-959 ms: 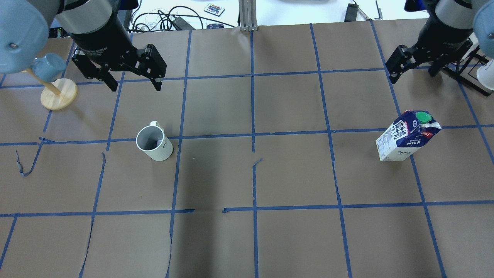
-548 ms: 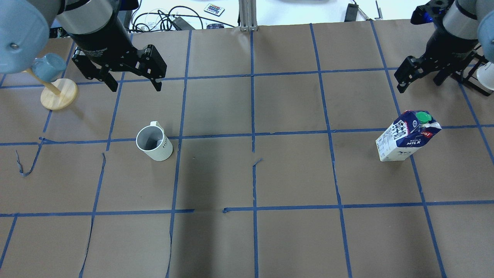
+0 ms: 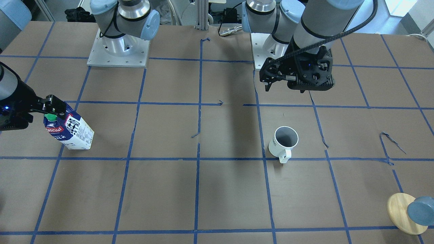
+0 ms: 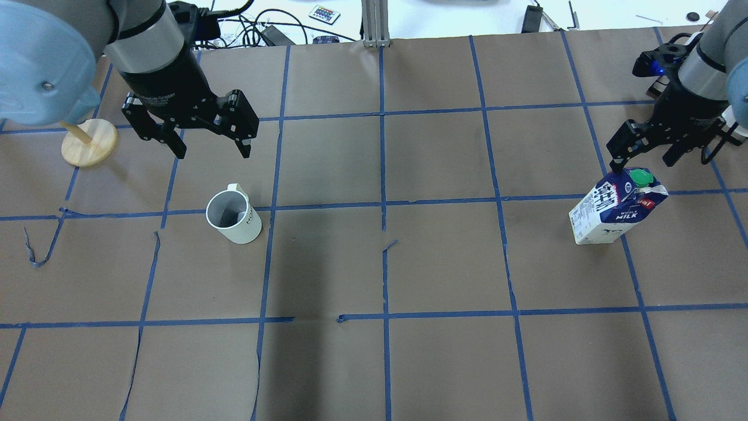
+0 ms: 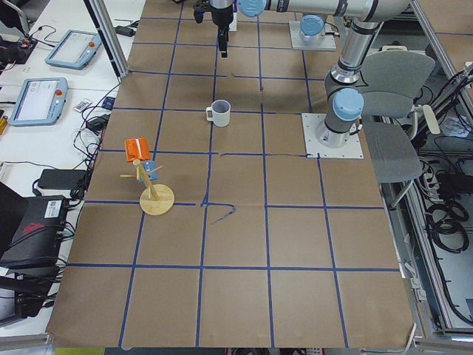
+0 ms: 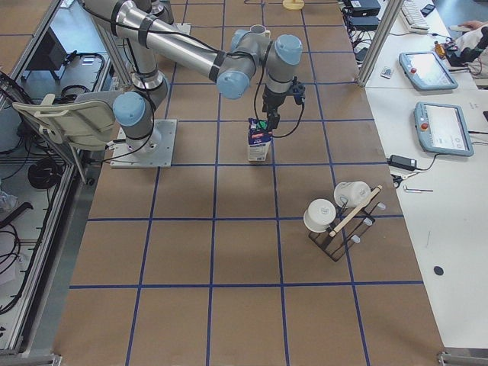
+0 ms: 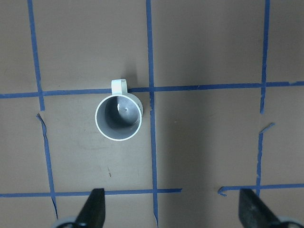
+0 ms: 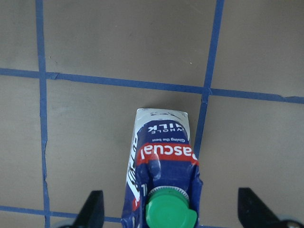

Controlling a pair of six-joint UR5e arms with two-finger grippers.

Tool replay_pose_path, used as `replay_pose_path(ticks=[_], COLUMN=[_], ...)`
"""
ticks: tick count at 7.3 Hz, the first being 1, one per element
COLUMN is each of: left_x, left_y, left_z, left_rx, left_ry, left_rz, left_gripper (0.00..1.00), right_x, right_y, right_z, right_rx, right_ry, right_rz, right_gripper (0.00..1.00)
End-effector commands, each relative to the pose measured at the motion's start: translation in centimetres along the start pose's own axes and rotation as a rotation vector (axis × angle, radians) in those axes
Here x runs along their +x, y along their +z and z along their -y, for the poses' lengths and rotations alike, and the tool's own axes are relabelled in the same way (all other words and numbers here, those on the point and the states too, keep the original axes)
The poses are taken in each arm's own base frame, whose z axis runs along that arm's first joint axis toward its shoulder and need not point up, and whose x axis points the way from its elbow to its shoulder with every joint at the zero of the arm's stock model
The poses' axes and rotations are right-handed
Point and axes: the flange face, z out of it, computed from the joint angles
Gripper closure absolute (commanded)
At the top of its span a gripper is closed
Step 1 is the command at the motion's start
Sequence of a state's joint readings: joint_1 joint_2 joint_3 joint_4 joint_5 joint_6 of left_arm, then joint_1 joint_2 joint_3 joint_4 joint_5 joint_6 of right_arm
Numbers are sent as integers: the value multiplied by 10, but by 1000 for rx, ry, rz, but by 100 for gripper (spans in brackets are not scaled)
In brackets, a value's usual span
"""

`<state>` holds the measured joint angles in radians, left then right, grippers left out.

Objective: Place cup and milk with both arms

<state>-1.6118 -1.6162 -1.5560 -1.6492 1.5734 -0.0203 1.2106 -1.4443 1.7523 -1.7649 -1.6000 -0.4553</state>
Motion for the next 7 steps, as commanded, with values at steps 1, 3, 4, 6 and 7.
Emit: replay_pose_path(ticks=[1, 3, 4, 6, 7], left_x=[0, -7, -8, -11, -12], left_y=[56, 149, 189, 222, 227], left_z=[2, 21, 23, 30, 32], left_rx=[-41, 10, 59, 68, 71], left_ry=[-5, 5, 20, 44, 42], left_rz=[1, 52, 55, 75, 92], left_gripper=[0, 0, 0, 6, 10], right_x=[0, -1, -1, -2, -2], right_y=[21, 26, 26, 20, 11], right_z=[-6, -8, -8, -11, -12], right_rx=[-38, -53, -53, -50, -36], right_ry=[64, 61, 59, 58, 56], right_rz=[-1, 1, 1, -2, -20], right_gripper=[9, 28, 49, 74, 75])
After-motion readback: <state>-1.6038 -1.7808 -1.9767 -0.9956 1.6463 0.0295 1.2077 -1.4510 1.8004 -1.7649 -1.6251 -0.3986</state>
